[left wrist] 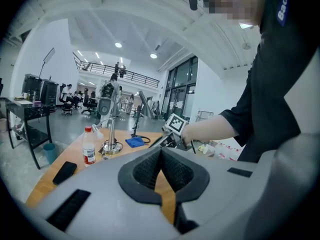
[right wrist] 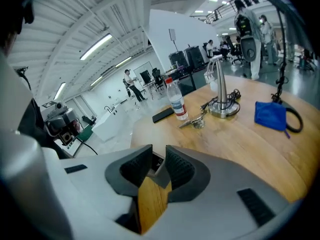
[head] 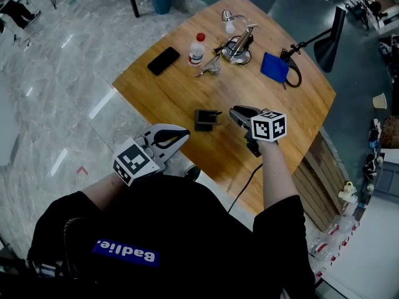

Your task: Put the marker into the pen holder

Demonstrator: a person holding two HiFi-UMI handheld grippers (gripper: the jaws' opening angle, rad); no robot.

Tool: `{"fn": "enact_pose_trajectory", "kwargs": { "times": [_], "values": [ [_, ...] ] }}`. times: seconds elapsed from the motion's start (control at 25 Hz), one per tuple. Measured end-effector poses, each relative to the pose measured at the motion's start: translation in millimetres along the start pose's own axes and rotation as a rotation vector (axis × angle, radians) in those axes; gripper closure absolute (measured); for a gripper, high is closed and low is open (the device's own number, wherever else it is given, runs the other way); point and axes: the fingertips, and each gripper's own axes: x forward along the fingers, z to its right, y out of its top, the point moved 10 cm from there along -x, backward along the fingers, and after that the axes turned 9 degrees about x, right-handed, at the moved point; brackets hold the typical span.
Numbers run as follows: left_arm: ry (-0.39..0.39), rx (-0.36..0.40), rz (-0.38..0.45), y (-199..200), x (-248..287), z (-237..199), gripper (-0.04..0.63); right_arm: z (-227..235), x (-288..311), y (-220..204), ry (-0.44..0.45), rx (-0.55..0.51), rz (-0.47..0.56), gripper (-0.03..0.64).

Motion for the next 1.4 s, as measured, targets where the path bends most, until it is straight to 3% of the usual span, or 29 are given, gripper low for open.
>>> {"fn": "enact_pose_trajectory", "kwargs": {
  "times": [0.4, 0.68, 0.88, 1.12, 1.4],
  "values": [
    [-0.102, 0.049, 0.041, 17.2, 21.8, 4.3, 0.586, -94.8, -48.2, -30.8, 0.023, -0.031, 0.295, 0.549],
    [-0.169, 0.079, 0.057, 31.1, 27.6, 13.3, 0.586, -161.2, -70.6, -59.3, -0.045, -0.108, 0.459, 0.555],
    [-0.202, 0.097, 0.072, 38.8, 29.2, 20.4, 0.586, -190.8, -80.8, -75.7, -0.090, -0.159, 0.576, 0.608],
    [-0.236, 0.110, 0.078, 39.4, 31.6, 31.4, 0.586, -206.0, -87.3, -85.9, -0.124, -0.204, 0.659, 0.611],
    [-0.250, 0.110, 0.072, 39.0, 28.7, 36.4, 0.586, -211.8, -91.8, -88.5, -0.140, -0.227, 0.678, 0.611]
  ]
}}
